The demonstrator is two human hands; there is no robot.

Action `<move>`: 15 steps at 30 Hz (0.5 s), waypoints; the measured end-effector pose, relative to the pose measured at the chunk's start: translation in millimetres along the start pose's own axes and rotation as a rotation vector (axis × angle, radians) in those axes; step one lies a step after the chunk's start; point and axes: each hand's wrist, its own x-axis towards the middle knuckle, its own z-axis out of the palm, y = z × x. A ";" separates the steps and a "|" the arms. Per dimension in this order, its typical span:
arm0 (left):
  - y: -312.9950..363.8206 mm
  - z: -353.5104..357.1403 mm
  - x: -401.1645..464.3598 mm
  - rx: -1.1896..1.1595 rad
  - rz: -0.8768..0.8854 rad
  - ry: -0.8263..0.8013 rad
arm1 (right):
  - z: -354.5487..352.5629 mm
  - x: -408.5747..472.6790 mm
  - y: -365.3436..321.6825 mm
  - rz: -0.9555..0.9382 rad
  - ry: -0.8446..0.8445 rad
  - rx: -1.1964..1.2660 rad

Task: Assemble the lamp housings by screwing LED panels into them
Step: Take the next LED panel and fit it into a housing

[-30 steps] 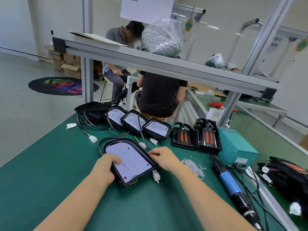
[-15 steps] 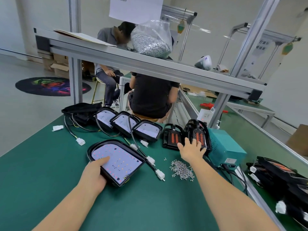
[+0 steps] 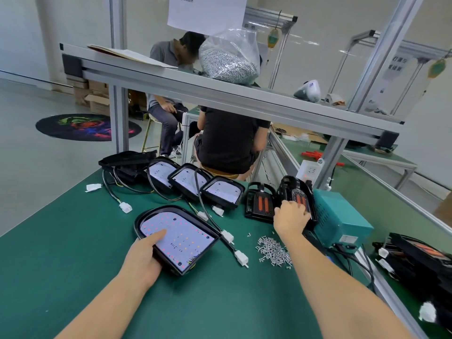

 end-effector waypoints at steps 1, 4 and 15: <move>0.2 0.0 -0.3 -0.004 -0.003 -0.001 | -1.9 -0.1 2.8 -0.009 0.072 -0.007; 0.6 0.7 -0.4 -0.013 -0.010 0.002 | -7.5 4.6 12.2 -0.015 0.219 0.180; -0.7 -1.8 5.0 -0.047 -0.016 0.024 | -55.8 -87.6 -44.3 -0.550 0.332 0.830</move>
